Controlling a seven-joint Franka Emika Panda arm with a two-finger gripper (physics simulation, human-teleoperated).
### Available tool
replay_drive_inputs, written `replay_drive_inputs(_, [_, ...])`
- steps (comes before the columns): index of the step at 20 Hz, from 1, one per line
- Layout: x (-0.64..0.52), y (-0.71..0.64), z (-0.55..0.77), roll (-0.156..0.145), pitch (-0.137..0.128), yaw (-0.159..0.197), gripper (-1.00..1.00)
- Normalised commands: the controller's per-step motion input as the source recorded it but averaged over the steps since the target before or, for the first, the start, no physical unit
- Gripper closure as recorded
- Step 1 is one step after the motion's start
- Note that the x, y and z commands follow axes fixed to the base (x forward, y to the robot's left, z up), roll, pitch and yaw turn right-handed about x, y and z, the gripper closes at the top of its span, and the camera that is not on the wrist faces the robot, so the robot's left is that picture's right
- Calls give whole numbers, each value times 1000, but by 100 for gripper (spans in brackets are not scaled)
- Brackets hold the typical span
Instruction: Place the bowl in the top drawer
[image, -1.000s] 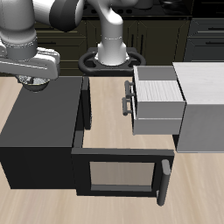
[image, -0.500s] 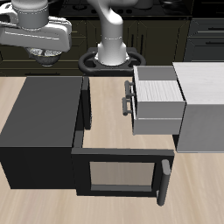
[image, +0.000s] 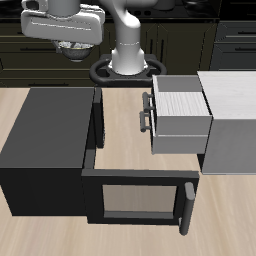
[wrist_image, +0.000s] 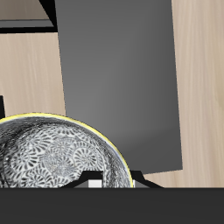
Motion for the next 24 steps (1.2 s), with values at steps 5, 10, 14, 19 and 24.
replay_drive_inputs(5, [-175,256,14,-21,-60,18,100])
replay_drive_inputs(10, [-213,551,-156,18,-4,38,100])
replay_drive_inputs(14, [-165,471,26,21,-52,44,100])
replay_drive_inputs(19, [-107,418,52,-38,-52,9,100])
replay_drive_inputs(24, [42,399,-114,70,10,29,100])
